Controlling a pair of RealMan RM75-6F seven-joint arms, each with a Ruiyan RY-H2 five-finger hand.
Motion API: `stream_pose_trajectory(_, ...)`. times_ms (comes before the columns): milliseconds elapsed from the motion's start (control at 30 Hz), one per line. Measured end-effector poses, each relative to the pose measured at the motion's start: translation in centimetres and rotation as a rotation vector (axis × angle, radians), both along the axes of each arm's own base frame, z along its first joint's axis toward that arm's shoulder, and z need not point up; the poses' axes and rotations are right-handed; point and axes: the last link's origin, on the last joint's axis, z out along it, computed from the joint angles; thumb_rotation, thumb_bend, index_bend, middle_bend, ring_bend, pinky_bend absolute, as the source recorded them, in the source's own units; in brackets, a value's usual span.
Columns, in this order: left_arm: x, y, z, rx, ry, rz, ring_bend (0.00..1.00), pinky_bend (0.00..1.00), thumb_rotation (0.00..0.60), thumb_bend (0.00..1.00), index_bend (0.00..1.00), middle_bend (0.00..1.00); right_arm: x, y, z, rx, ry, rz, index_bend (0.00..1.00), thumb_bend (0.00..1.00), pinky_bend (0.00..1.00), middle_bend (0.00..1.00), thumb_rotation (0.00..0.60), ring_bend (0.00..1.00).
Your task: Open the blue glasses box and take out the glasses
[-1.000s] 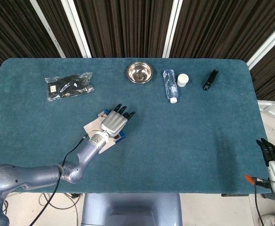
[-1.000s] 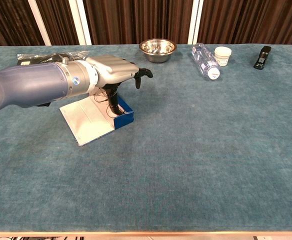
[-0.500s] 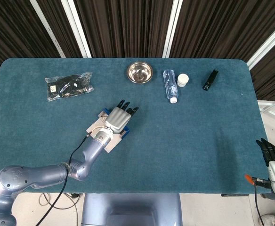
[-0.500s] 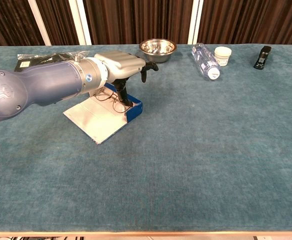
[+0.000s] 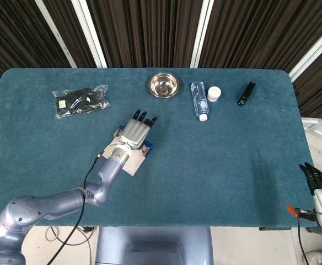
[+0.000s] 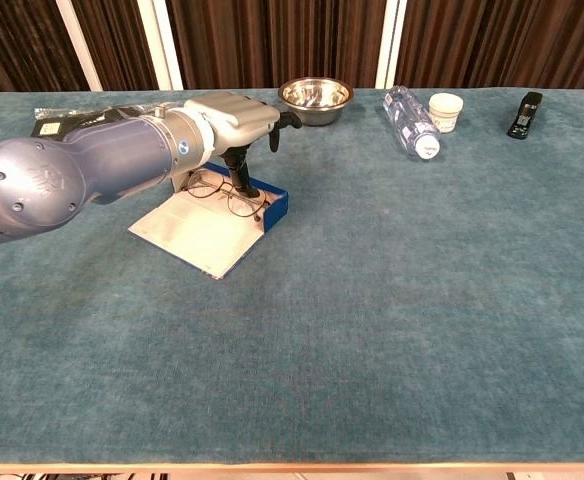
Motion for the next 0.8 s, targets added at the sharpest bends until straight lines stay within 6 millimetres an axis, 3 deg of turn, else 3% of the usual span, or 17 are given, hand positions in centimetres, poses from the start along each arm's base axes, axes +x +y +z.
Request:
stream_pose_trajectory(433, 0.1, 0.8, 0.4, -0.011, -0.042, 0.052, 0.00, 0.02, 0.600, 0.23, 0.03, 0.26, 0.0, 0.0, 0.1, -0.002, -0.002, -0.002, 0.00, 0.20, 0.20, 0.00, 0.600, 0.00)
stream_pose_trajectory(800, -0.8, 1.8, 2.9, -0.054, -0.020, 0.094, 0.00, 0.04, 0.600, 0.23, 0.05, 0.37, 0.0, 0.1, 0.1, -0.003, -0.001, -0.002, 0.00, 0.20, 0.20, 0.00, 0.600, 0.00)
